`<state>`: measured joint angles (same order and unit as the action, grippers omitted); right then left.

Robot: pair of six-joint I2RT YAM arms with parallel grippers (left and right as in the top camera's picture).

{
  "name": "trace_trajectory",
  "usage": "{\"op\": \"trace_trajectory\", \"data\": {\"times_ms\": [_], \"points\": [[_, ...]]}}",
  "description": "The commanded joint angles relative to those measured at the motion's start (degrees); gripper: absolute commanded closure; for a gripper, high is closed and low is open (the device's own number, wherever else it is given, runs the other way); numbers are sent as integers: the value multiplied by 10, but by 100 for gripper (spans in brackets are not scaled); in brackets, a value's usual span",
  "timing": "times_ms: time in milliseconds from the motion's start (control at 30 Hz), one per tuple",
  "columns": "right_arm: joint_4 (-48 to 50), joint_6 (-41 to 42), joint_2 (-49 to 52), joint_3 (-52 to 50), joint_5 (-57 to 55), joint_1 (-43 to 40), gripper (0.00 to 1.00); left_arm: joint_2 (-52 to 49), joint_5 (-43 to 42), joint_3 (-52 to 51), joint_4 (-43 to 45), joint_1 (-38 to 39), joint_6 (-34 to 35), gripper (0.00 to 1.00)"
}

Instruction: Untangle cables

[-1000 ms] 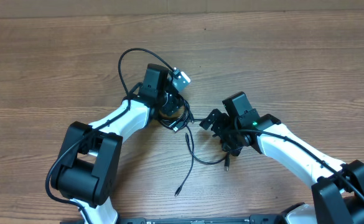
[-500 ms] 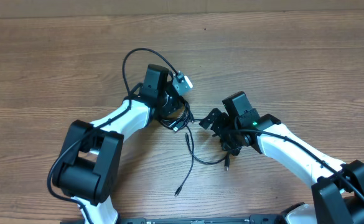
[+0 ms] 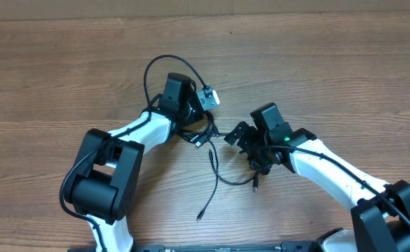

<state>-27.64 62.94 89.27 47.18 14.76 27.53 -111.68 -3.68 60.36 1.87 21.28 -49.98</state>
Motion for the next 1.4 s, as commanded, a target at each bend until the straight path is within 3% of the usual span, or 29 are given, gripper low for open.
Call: {"op": "trace_trajectory", "data": {"times_ms": [0, 300, 500, 700, 1000, 1133, 1367], "points": [[3, -4, -2, 0, -6, 3, 0, 7, -4, 6, -12, 1, -12, 35], [5, -4, -2, 0, -6, 3, 0, 24, -39, 6, -16, 1, -12, 37], [5, -4, -2, 0, -6, 3, 0, 24, -54, 6, -14, 1, -12, 44], [5, -4, -2, 0, -6, 3, 0, 24, -54, 6, -2, 1, -12, 65], [6, -4, -2, 0, -6, 3, 0, 24, -67, 6, -3, 1, -13, 69], [6, -4, -2, 0, -6, 3, 0, 24, -69, 6, 5, 1, -12, 96], [5, -4, -2, 0, -6, 3, 0, 49, -69, 6, 42, 1, 71, 96]]}}
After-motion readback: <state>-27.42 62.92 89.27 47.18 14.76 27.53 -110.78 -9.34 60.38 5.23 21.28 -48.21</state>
